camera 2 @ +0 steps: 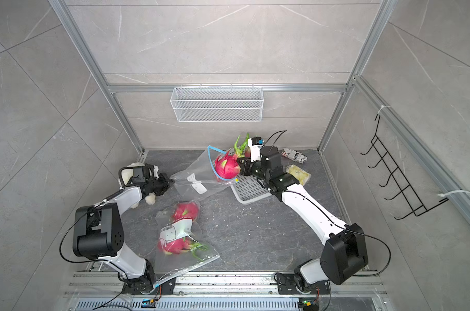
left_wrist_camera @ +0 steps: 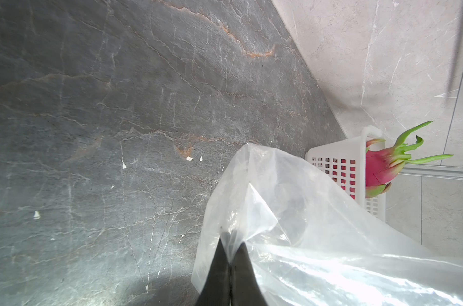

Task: Open the zip-top bag and take out the dragon fruit
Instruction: Place the dragon fruit in the basket.

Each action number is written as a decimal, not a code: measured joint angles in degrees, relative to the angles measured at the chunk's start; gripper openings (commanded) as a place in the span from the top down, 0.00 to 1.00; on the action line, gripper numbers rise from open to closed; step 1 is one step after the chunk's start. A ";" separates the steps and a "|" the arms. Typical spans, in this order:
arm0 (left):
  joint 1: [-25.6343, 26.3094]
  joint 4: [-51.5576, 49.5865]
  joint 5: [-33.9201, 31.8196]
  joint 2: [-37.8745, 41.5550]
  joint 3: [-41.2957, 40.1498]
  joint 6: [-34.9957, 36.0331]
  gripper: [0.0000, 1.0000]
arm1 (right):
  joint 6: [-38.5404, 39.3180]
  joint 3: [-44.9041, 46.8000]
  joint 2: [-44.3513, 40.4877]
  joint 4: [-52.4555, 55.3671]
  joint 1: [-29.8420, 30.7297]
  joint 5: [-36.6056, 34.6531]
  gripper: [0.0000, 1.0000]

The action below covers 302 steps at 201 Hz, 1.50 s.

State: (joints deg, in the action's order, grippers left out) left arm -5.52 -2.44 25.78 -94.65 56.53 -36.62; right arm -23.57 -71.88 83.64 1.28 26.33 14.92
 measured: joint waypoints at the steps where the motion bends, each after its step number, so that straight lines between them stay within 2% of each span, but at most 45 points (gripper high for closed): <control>1: 0.00 0.00 0.02 0.00 0.00 0.00 1.00 | -0.15 -0.04 0.00 -0.17 0.00 0.02 0.93; 78: 0.00 -0.02 0.31 0.00 0.00 0.00 1.00 | -11.37 0.00 3.15 -19.08 -0.17 -2.82 0.93; 127: -0.26 -0.02 0.24 0.00 0.00 0.00 1.00 | -15.19 1.25 3.93 -30.25 -1.20 -7.06 0.93; 148: -0.26 0.00 0.24 0.00 0.00 0.00 1.00 | -15.50 1.29 3.89 -31.61 -1.73 -8.22 0.94; 183: -0.26 0.00 0.24 0.00 0.00 0.00 1.00 | -14.36 1.29 3.37 -27.80 -3.61 -8.28 0.94; 259: -0.26 -0.02 -0.15 0.02 0.00 0.02 1.00 | -1.42 1.33 -2.34 -3.34 -7.89 -11.32 0.96; 302: -0.33 0.00 -0.20 0.02 0.00 0.02 1.00 | 1.62 5.79 -2.47 2.84 -9.62 -11.52 0.96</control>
State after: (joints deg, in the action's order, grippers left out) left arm -5.85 -2.44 25.58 -94.63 56.53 -36.60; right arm -21.96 -66.08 81.17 4.12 16.71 3.40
